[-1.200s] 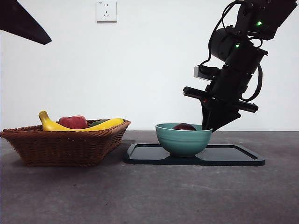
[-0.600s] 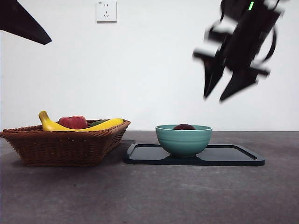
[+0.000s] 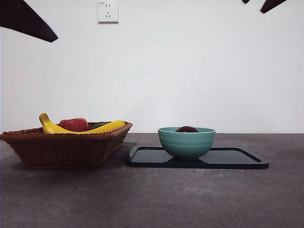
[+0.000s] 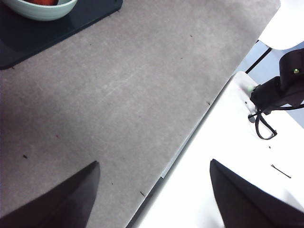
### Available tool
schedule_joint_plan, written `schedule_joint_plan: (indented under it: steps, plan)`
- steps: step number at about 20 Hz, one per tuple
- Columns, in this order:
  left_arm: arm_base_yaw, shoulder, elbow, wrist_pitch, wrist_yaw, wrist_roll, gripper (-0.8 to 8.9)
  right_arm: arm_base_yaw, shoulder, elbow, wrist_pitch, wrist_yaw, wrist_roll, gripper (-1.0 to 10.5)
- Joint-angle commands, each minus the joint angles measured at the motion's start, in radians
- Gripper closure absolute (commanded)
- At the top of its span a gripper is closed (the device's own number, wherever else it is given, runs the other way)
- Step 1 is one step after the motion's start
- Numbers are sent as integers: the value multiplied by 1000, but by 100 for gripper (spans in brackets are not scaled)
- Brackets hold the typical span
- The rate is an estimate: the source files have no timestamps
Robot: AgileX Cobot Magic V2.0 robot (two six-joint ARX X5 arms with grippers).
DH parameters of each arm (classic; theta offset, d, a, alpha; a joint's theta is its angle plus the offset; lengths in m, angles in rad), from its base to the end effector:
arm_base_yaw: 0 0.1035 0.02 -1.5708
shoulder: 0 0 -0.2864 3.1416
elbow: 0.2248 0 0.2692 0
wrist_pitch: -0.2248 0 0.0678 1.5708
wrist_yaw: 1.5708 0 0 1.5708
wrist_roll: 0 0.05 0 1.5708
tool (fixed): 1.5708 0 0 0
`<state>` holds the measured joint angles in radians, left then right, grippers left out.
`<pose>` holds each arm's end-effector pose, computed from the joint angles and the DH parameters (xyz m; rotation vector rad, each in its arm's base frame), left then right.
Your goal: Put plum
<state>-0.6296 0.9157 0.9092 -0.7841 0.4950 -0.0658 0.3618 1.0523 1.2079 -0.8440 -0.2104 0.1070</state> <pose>0.1371 -0.1293 0.3094 0.0004 0.8644 -1.0349 0.2003 0.0870 0.3781 0.0472 0.7239 0.5112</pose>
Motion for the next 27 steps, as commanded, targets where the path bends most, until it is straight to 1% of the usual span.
schedule_joint_plan:
  steps: [1, 2, 5, 7, 9, 13, 22, 24, 26, 27]
  plan:
    - [-5, 5, 10, 14, 4, 1, 439, 29, -75, -93, 3, -5, -10, 731]
    - [-5, 5, 10, 14, 4, 1, 439, 37, -107, -136, 4, -11, -10, 730]
    - [-5, 5, 10, 14, 4, 1, 440, 62, -200, -269, 13, -92, 1, 731]
    - [-5, 5, 10, 14, 4, 1, 440, 74, -239, -333, 21, -135, 17, 731]
    - [-5, 5, 10, 14, 4, 1, 440, 82, -262, -370, 26, -155, 21, 731]
    - [-5, 5, 10, 14, 4, 1, 439, 82, -271, -376, 40, -159, 38, 731]
    - [-6, 5, 10, 14, 4, -1, 439, 82, -271, -376, 40, -159, 39, 731]
    - [-6, 6, 10, 29, 4, -9, 439, 82, -271, -376, 40, -159, 39, 731]
    - [-6, 18, 16, 78, 3, -51, 431, 82, -271, -376, 41, -158, 39, 731]
    - [-6, 34, 27, 98, 1, -57, 418, 82, -271, -376, 43, -159, 40, 731]
